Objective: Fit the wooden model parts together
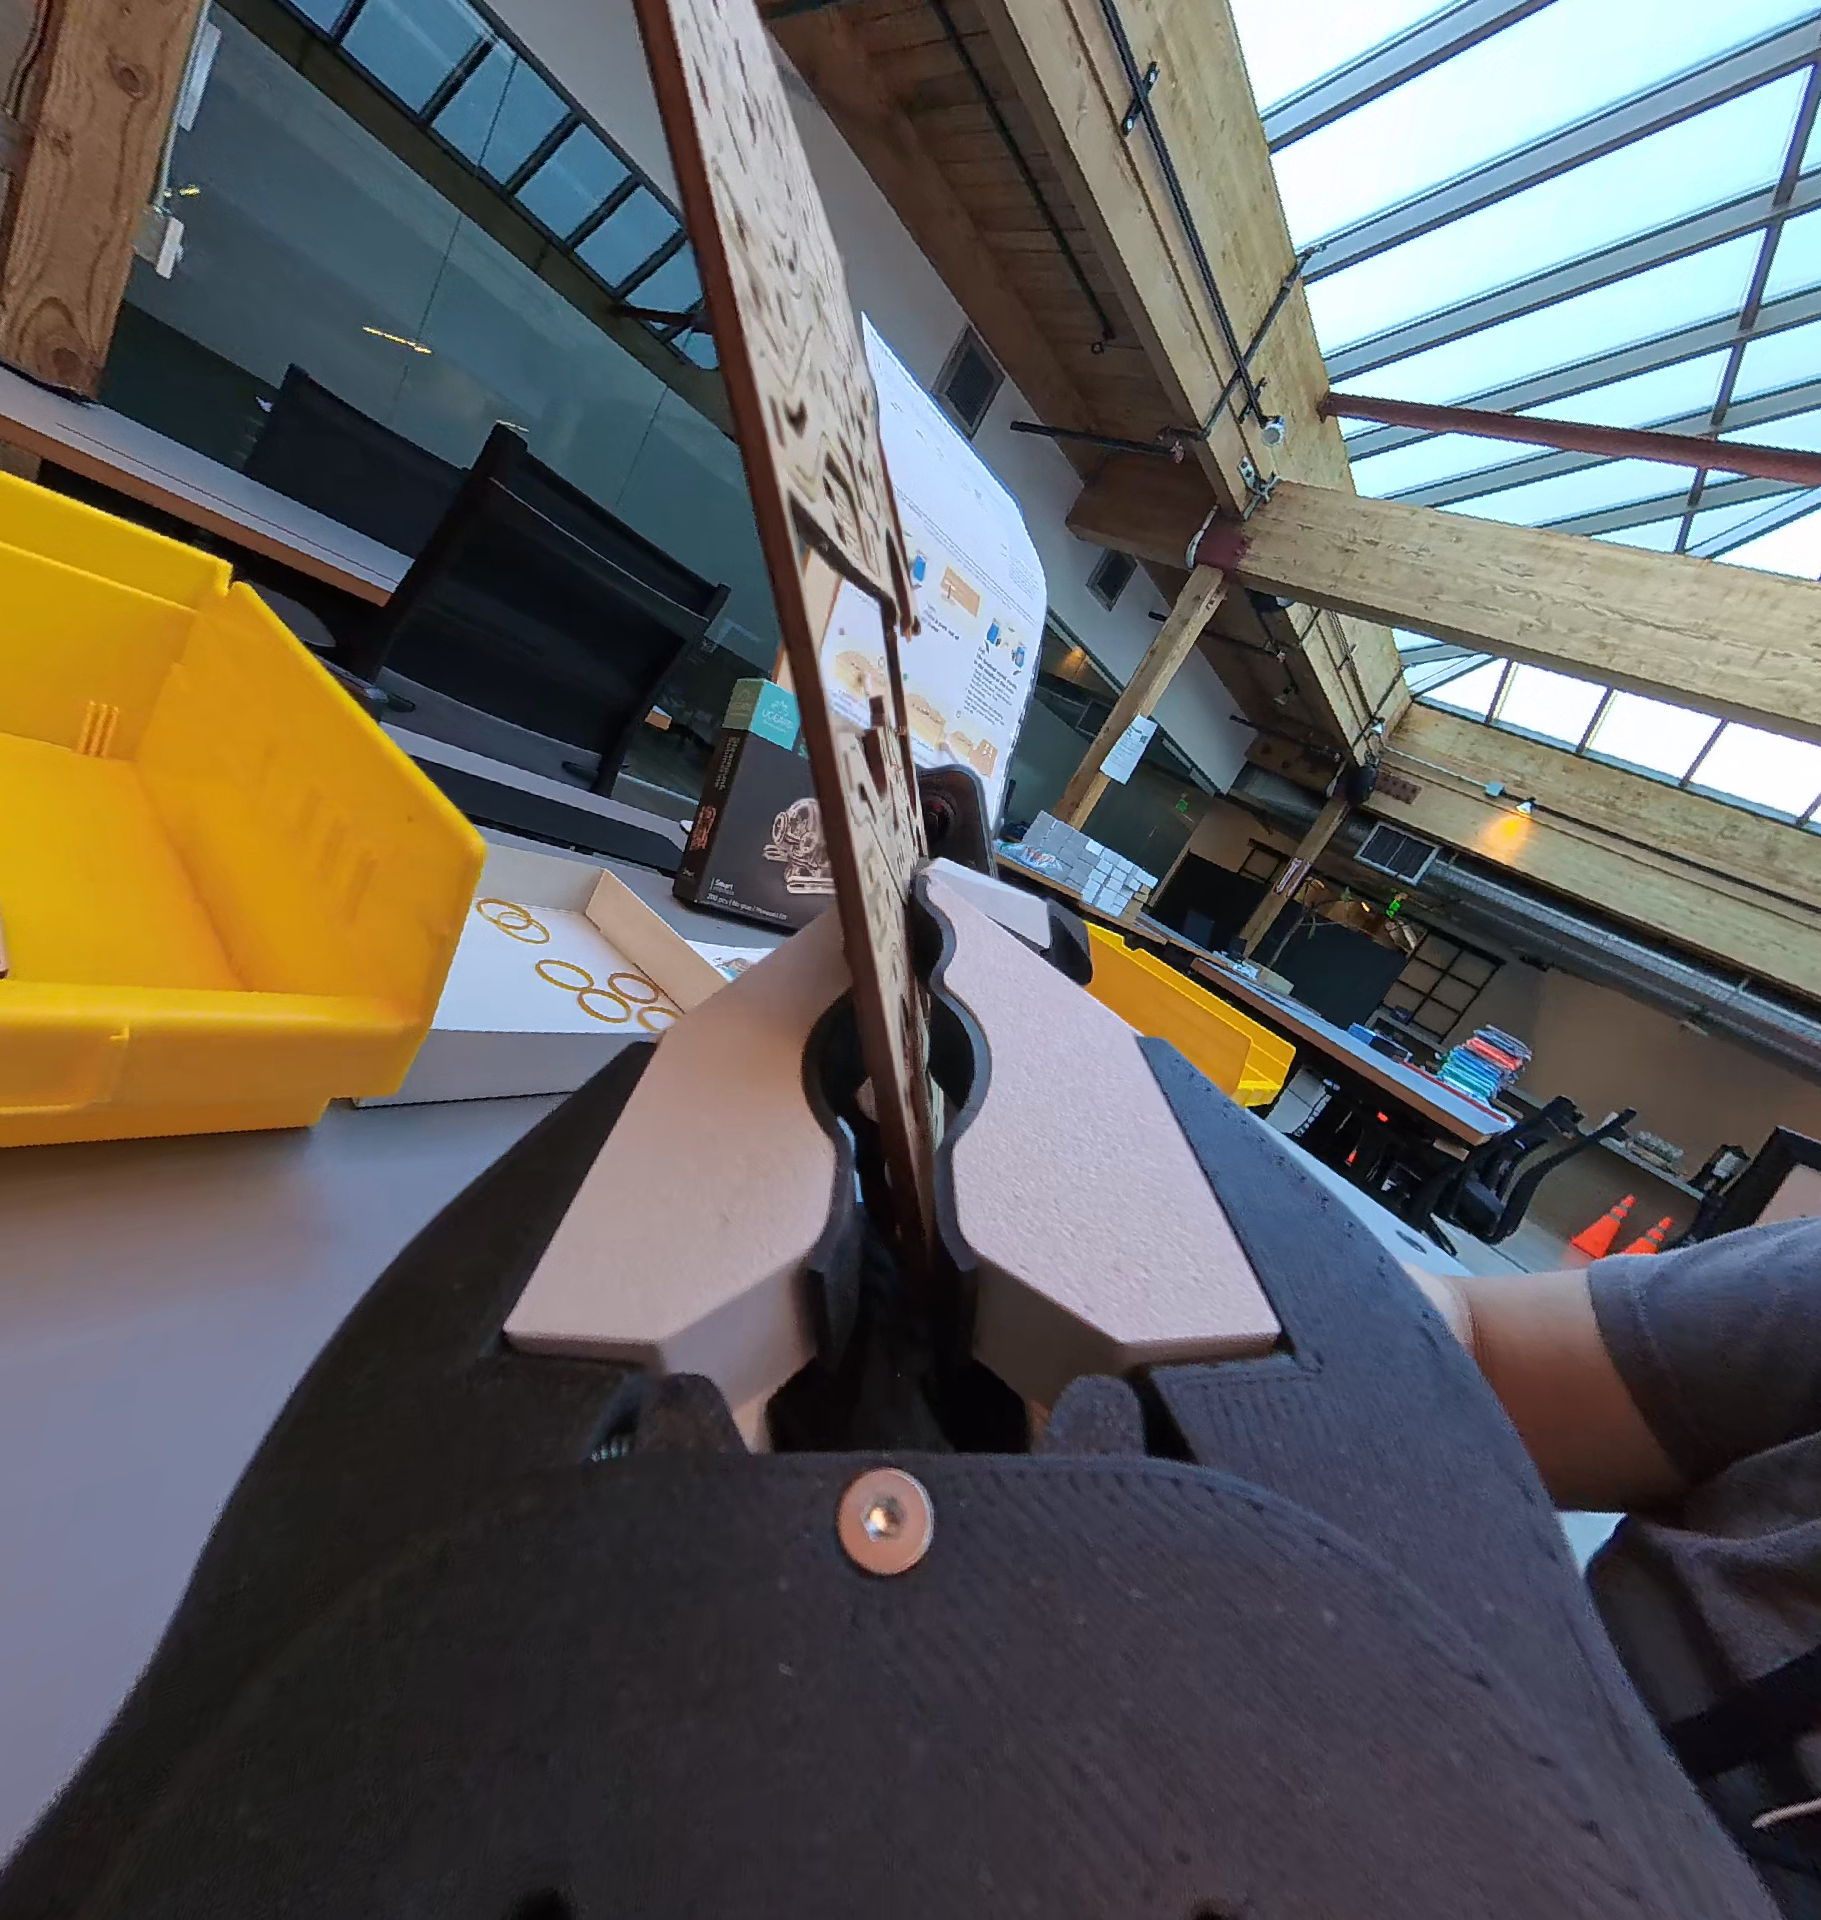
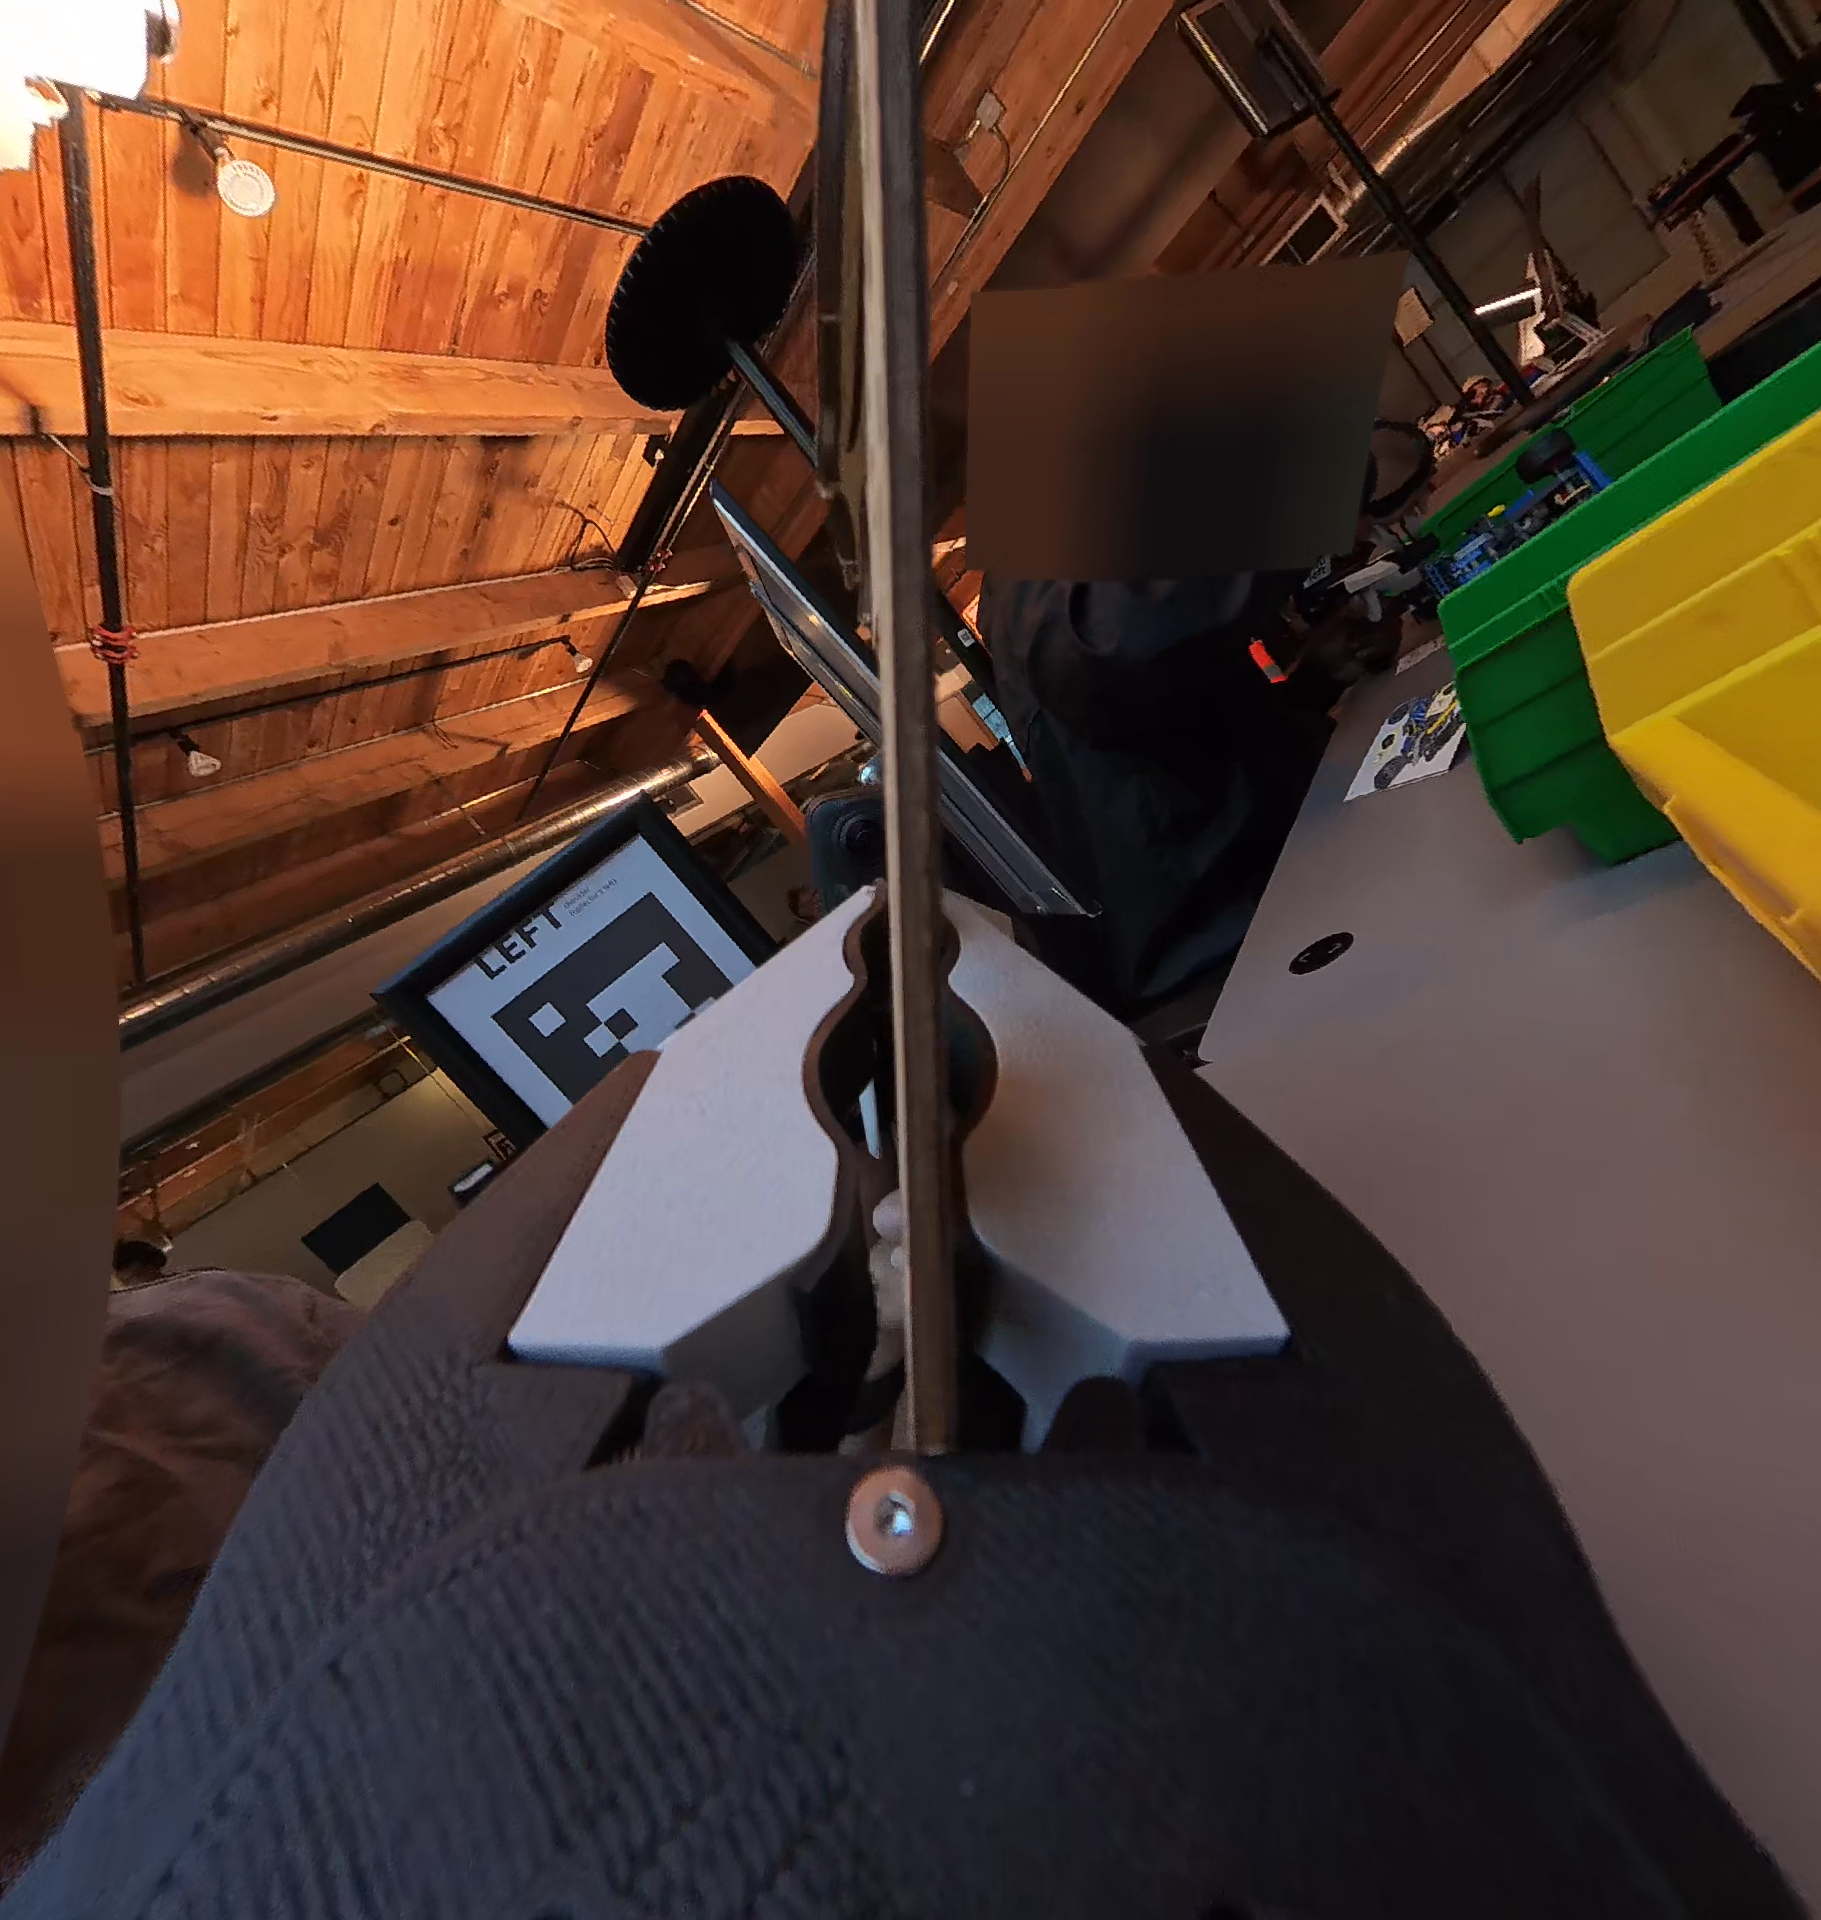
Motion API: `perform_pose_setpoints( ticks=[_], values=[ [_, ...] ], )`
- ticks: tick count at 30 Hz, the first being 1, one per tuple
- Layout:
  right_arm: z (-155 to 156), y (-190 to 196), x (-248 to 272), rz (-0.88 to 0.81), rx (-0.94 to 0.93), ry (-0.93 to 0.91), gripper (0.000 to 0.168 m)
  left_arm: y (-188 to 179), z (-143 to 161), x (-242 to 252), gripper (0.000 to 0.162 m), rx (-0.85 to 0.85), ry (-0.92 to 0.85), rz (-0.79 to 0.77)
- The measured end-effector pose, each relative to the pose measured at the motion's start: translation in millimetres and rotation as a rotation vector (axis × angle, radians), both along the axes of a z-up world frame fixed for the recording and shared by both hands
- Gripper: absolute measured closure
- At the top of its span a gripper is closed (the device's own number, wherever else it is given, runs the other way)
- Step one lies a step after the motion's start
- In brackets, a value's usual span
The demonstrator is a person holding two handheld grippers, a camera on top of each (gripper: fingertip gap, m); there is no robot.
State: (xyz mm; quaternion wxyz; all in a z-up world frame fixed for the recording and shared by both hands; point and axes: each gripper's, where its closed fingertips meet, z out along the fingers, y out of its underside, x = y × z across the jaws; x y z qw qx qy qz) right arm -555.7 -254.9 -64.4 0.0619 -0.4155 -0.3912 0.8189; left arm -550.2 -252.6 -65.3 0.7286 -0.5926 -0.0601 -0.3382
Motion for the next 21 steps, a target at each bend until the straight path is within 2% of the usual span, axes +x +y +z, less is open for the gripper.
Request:
perform_pose_setpoints(
  ticks=[7,21],
  values=[
    [-5,3,-2,-0.027,0.02,-0.01,0.167,2,-5,-1,0.16,-0.028,0.035,0.03],
    [-18,3,-7,-0.116,0.116,-0.044,0.167,3,-18,-7,0.161,-0.039,-0.081,0.025]
  ],
)
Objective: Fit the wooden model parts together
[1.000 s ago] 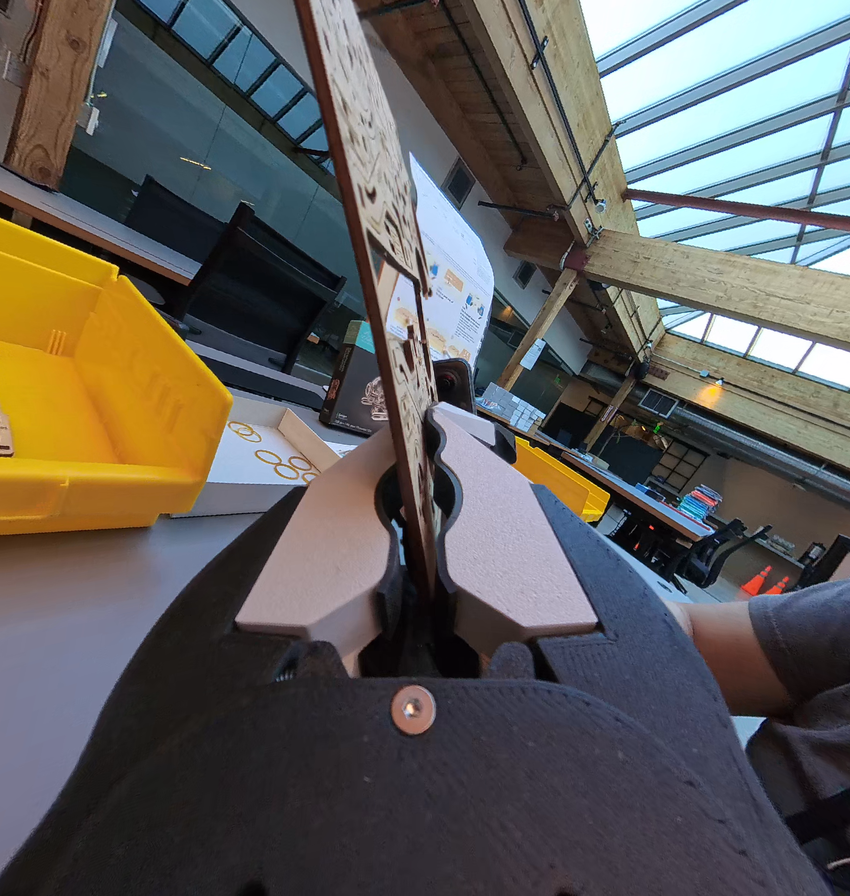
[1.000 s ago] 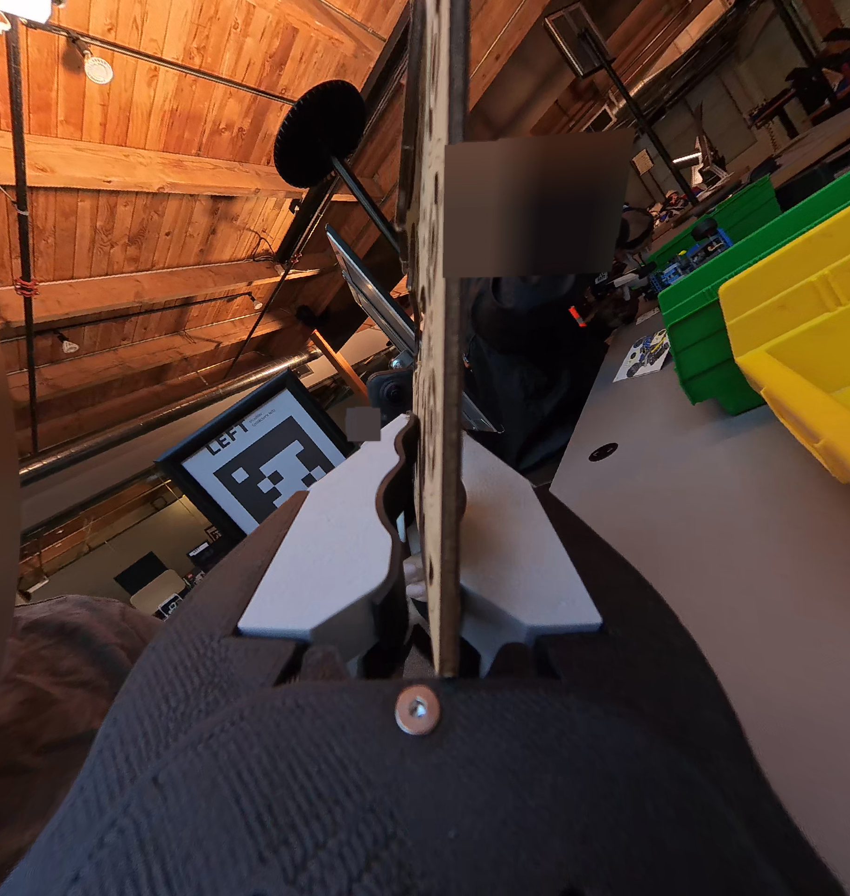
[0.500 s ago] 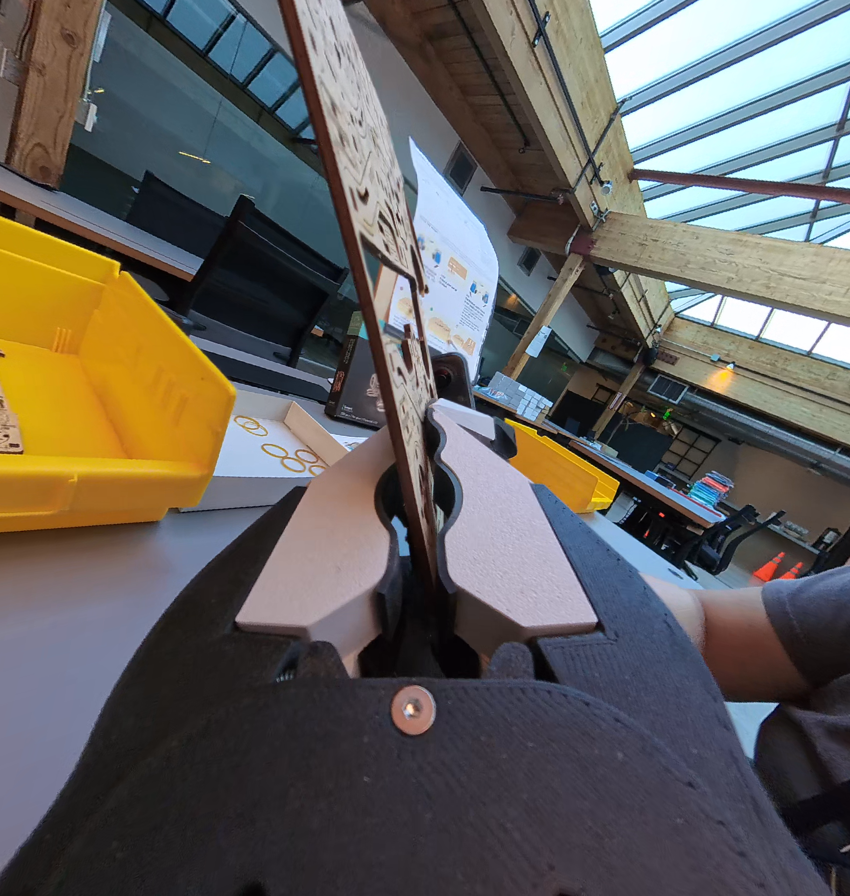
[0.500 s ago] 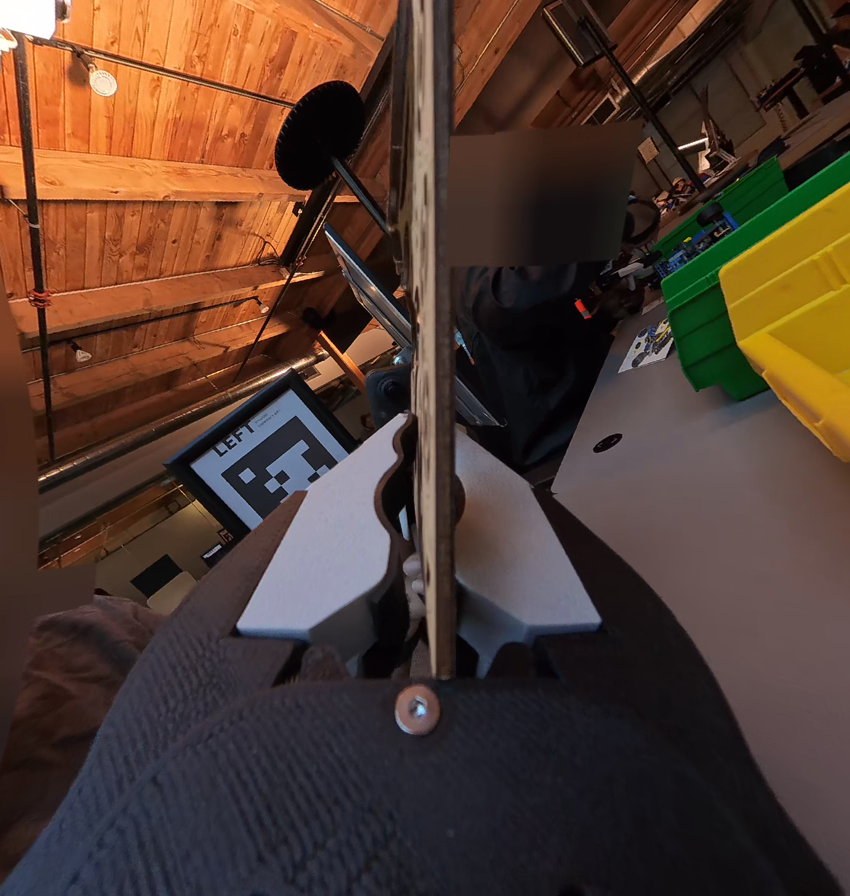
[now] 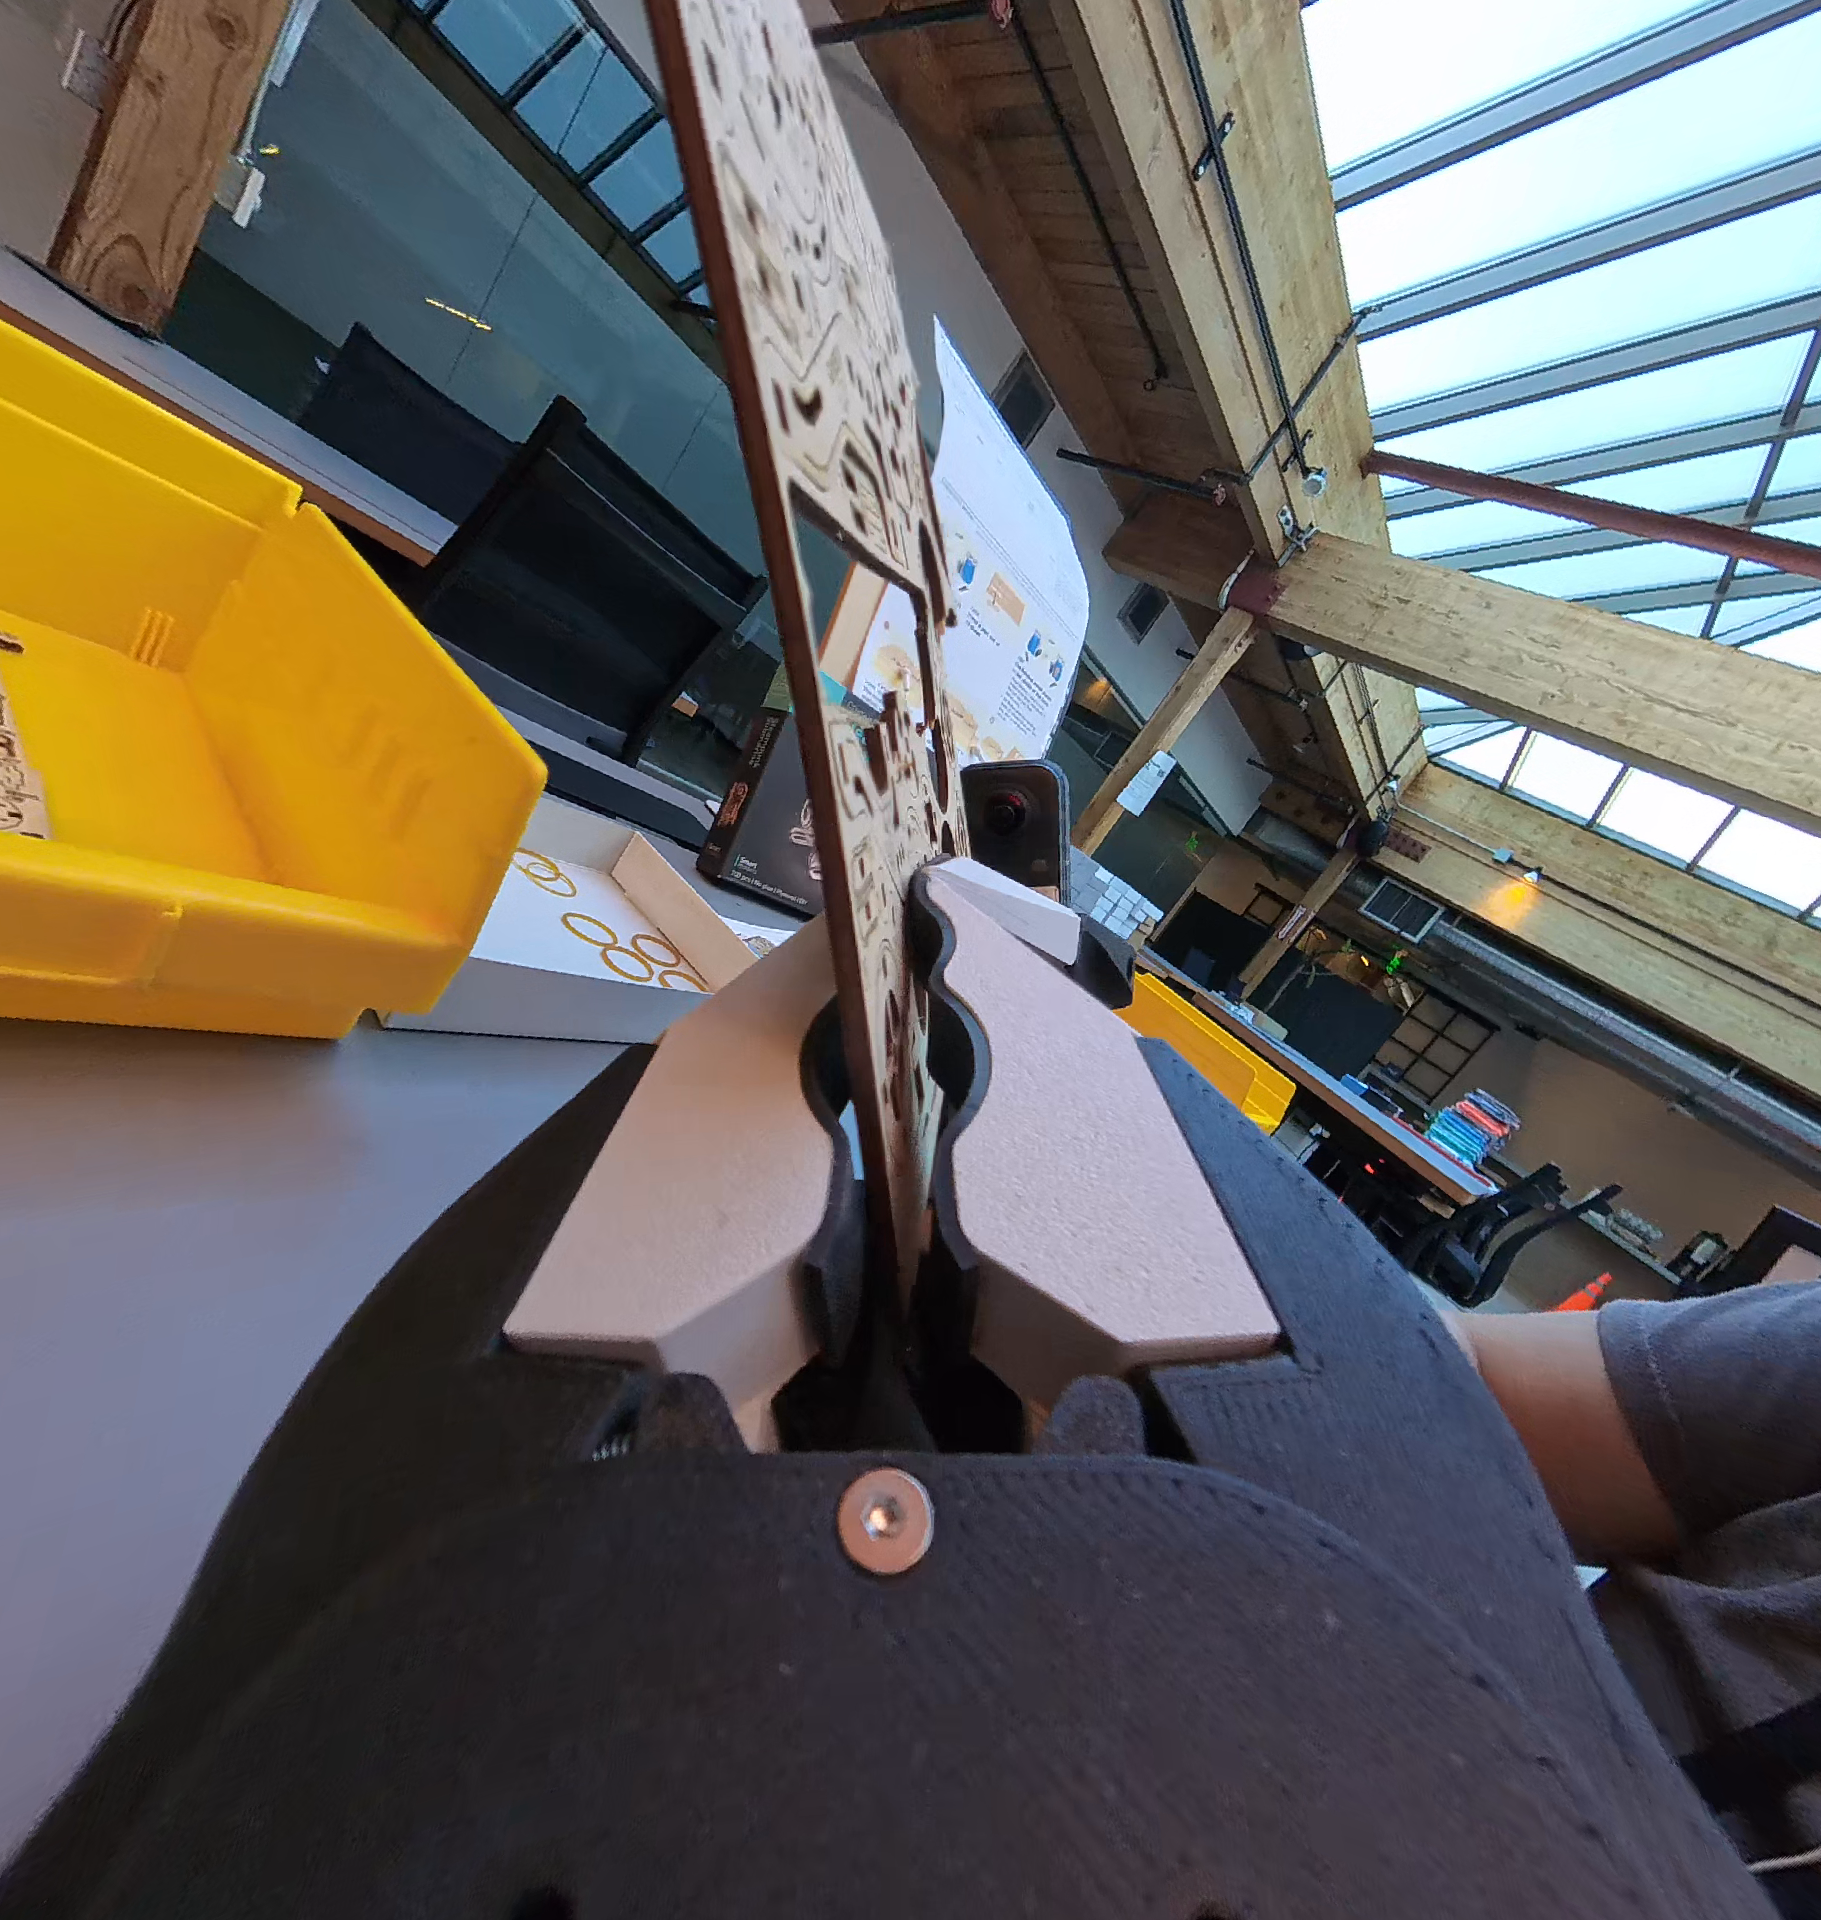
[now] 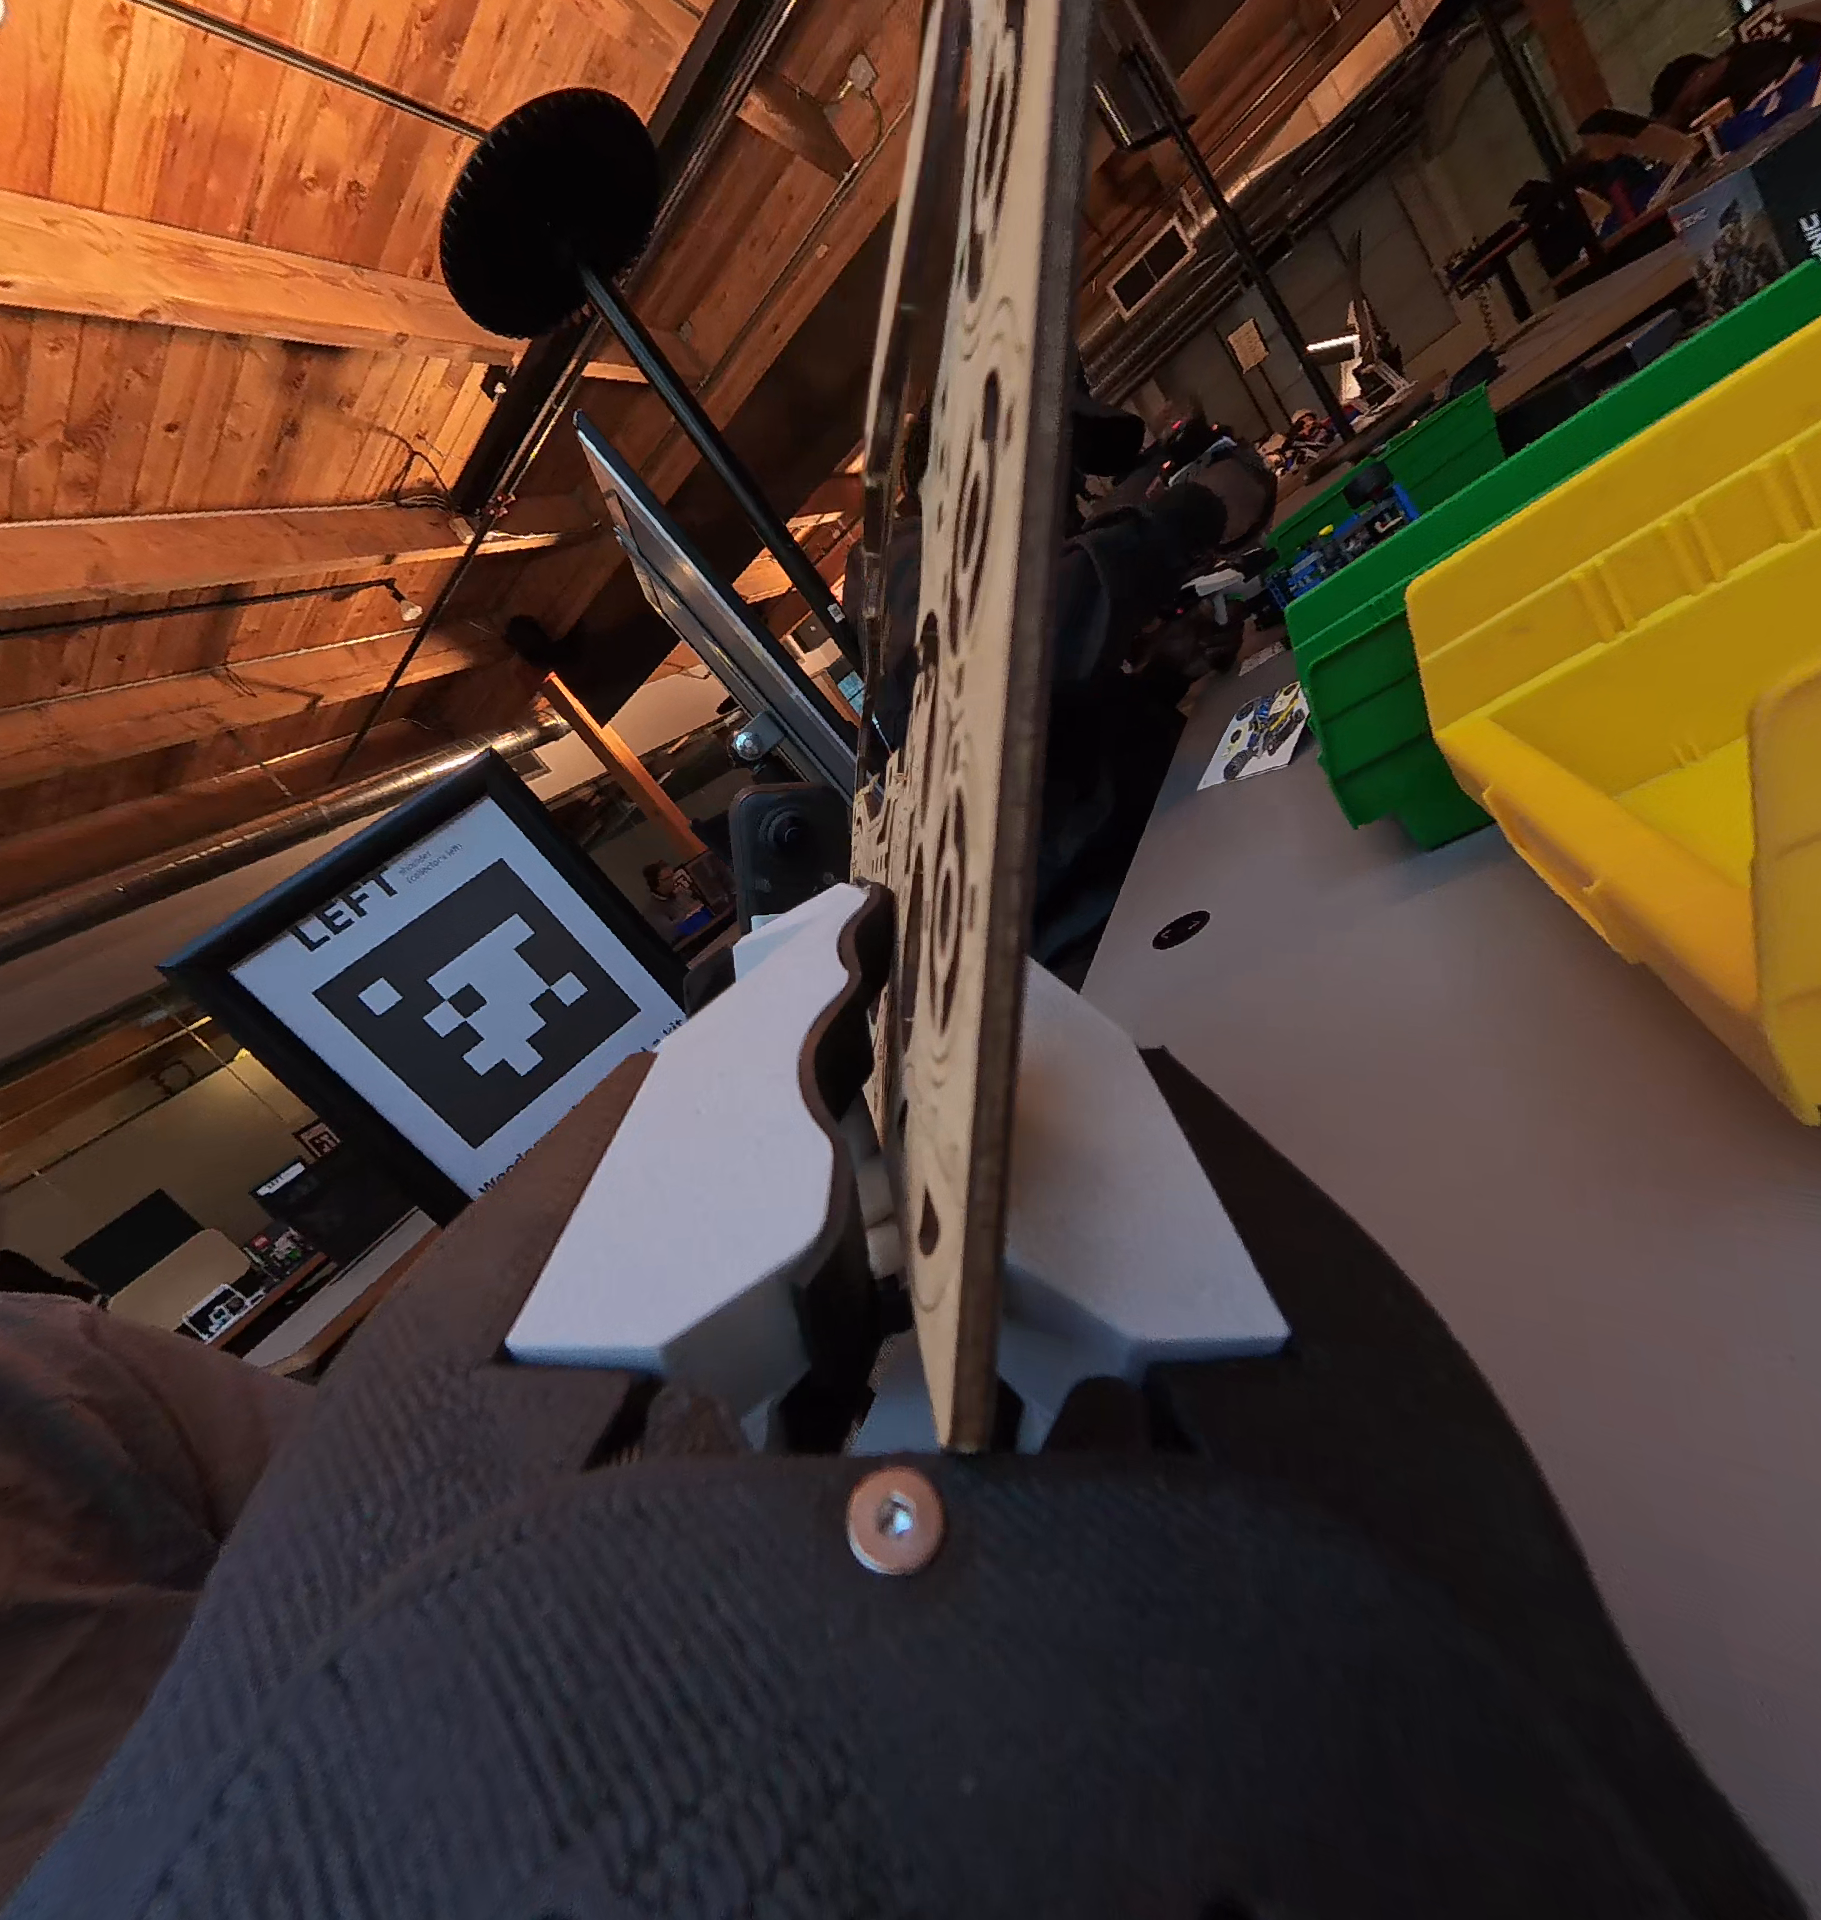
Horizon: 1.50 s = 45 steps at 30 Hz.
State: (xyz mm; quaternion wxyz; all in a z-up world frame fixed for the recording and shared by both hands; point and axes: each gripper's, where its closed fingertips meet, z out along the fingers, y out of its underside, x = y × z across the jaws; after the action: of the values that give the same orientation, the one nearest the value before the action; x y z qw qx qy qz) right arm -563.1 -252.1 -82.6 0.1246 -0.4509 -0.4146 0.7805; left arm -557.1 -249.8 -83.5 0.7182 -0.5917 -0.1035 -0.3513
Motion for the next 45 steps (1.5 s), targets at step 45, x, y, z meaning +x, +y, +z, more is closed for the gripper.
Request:
perform_pose_setpoints(
  ticks=[45],
  values=[
    [9,4,1,-0.022,-0.249,0.05,0.166,4,12,0,0.161,0.061,0.027,0.059]
  ],
)
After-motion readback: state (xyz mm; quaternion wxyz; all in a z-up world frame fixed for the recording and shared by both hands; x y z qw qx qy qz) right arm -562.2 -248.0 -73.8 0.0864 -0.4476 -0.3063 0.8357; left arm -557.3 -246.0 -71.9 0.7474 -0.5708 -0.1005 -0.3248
